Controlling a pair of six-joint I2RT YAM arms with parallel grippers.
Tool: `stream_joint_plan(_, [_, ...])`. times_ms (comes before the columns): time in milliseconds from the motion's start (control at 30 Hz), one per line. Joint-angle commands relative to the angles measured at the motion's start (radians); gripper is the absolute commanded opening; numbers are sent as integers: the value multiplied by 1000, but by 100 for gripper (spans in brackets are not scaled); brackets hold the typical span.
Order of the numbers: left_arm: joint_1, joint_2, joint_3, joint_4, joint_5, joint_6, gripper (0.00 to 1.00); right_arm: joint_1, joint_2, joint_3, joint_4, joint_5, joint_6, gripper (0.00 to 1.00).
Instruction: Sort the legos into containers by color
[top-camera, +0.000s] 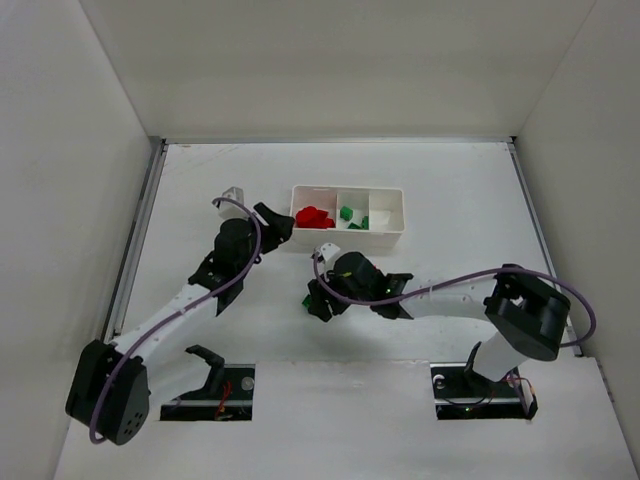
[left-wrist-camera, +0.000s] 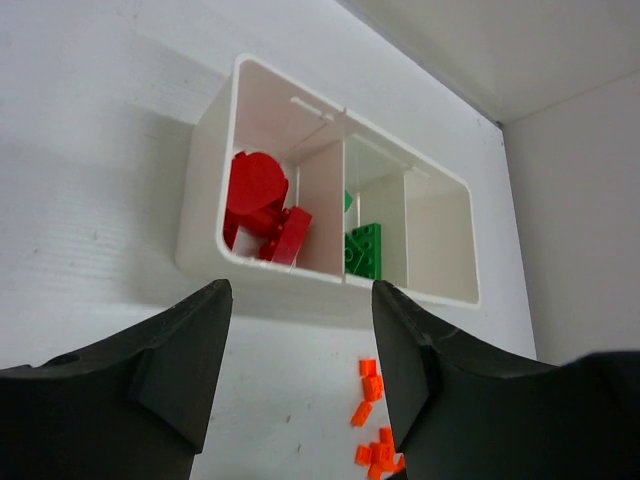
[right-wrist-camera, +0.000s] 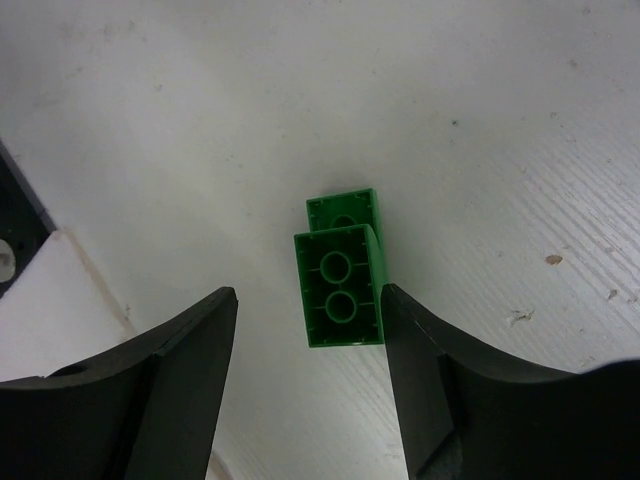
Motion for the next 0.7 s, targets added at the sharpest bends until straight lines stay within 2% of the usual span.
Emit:
stream_joint_plan(0, [8,-93,-50,-110,-3,-15,55,22,26,54,-31,74,-44,65])
stream_joint_plan(233, [16,-216,-90,-250,-8,-15,53,44,48,73,-45,149,-58,60])
stream_joint_plan(400, [16,-249,-122,-276,-3,-31,53,56,74,91,-65,192,-61,51])
stream_joint_plan(667, [11,-282,-134,-314,-3,-40,53,79,102,112,-86,215,-76,52])
